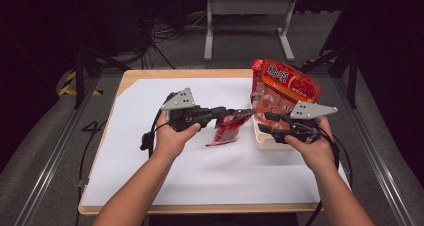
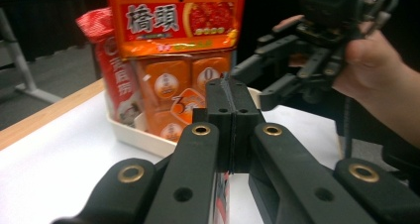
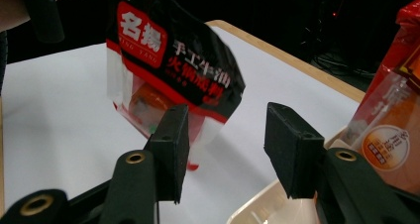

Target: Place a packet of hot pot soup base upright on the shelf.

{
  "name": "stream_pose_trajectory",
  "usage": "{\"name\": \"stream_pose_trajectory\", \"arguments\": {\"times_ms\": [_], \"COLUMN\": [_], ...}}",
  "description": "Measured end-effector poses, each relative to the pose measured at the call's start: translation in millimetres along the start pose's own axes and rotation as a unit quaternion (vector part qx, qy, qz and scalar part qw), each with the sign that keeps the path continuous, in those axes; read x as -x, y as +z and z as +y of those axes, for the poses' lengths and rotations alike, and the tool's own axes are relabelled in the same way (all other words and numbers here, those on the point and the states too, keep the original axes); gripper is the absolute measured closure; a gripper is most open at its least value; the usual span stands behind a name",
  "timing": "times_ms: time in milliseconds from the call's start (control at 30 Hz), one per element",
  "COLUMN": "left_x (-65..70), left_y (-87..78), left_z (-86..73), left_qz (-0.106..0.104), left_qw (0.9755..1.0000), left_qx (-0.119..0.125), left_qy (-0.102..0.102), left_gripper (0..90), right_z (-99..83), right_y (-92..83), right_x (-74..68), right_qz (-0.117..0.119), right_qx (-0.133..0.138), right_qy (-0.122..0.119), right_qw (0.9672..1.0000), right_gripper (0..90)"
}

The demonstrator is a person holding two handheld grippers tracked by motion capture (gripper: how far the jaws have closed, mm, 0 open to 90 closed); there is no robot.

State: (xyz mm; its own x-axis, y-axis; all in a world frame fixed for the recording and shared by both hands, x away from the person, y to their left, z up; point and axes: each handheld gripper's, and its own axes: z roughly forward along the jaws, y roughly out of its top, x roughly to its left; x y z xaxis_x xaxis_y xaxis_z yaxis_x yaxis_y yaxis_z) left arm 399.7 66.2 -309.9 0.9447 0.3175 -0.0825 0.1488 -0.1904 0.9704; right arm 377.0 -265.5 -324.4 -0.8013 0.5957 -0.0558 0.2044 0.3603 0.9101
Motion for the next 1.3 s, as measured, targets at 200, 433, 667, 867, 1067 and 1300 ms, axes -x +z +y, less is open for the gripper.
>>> {"name": "stream_pose_trajectory", "arguments": {"times_ms": [200,433,667,867,1067,1300], "left_x": [8.2,8.8,6.3,4.3,1.5,-1.8], "left_y": [4.6,8.8,13.7,18.8,26.4,38.6], "left_z": [4.6,6.7,8.8,13.5,18.1,23.4], "left_qz": [-0.017,-0.018,-0.006,0.000,0.003,0.004], "left_qw": [0.9998,0.9997,0.9996,0.9994,0.9992,0.9986], "left_qx": [0.006,0.016,0.024,0.031,0.034,0.044], "left_qy": [0.006,0.008,0.014,0.017,0.021,0.029], "left_gripper": [90.0,90.0,90.0,90.0,90.0,90.0], "right_z": [3.2,9.2,19.0,27.4,32.6,37.7], "right_y": [6.2,-3.1,-17.2,-26.0,-32.5,-42.9], "right_x": [4.0,4.3,-1.4,-2.1,0.0,2.5], "right_qz": [0.028,0.036,0.002,-0.023,-0.039,-0.069], "right_qx": [-0.004,-0.017,-0.021,-0.021,-0.022,-0.017], "right_qy": [-0.019,-0.045,-0.077,-0.092,-0.098,-0.102], "right_qw": [0.9994,0.9982,0.9968,0.9953,0.9942,0.9923], "right_gripper": [63.4,89.5,90.0,90.0,90.0,90.0]}}
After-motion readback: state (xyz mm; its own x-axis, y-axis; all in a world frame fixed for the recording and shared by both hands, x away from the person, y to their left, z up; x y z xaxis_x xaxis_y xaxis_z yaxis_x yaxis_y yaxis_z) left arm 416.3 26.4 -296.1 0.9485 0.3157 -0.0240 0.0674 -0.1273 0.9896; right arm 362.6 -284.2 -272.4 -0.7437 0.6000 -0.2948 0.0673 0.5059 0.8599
